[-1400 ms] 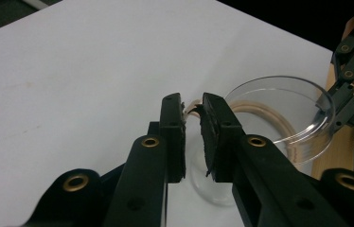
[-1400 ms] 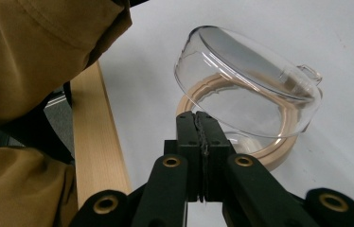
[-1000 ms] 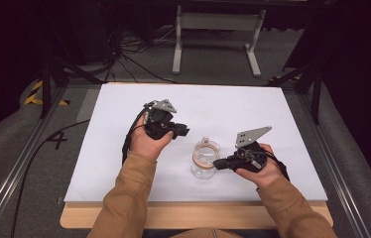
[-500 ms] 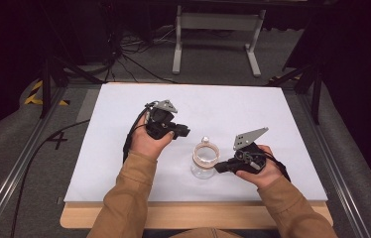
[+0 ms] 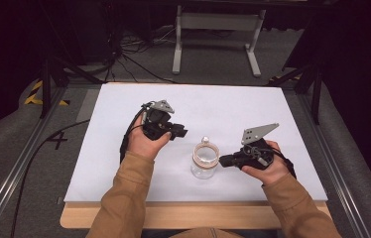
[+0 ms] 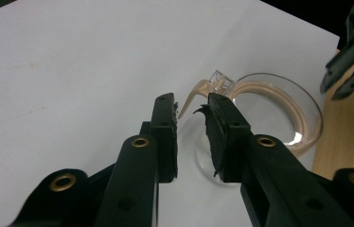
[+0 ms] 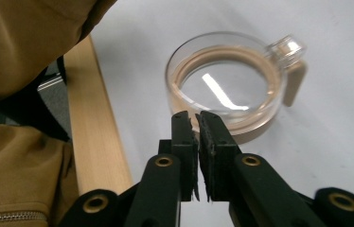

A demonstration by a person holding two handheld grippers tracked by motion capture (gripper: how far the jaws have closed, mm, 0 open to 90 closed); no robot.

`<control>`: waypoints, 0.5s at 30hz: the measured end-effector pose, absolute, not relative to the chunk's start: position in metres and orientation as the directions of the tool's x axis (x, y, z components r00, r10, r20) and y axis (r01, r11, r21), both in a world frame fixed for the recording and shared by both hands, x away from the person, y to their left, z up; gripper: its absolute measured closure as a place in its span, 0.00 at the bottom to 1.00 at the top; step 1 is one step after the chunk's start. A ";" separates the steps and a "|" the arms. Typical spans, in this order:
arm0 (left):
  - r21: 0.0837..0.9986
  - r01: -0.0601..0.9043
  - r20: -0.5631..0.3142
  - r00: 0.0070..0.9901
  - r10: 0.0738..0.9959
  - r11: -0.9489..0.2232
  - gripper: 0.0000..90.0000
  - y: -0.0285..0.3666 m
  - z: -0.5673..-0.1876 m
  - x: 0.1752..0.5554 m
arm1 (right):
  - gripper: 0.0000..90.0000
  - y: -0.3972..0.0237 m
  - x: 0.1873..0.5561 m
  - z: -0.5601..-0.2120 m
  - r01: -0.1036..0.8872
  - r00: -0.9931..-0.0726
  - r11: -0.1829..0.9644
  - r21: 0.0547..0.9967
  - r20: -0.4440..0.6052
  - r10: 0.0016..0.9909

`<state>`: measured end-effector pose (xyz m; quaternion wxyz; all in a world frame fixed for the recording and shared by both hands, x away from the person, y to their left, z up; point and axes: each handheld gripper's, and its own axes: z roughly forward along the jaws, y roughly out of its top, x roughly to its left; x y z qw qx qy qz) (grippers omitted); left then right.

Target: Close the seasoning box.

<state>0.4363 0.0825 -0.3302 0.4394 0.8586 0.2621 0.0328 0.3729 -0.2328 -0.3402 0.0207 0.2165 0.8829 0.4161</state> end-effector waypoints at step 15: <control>0.746 0.485 -0.191 0.811 0.552 -0.456 0.79 0.121 -0.342 0.421 | 0.73 -0.274 0.407 -0.315 0.367 -0.844 0.474 0.800 0.073 0.531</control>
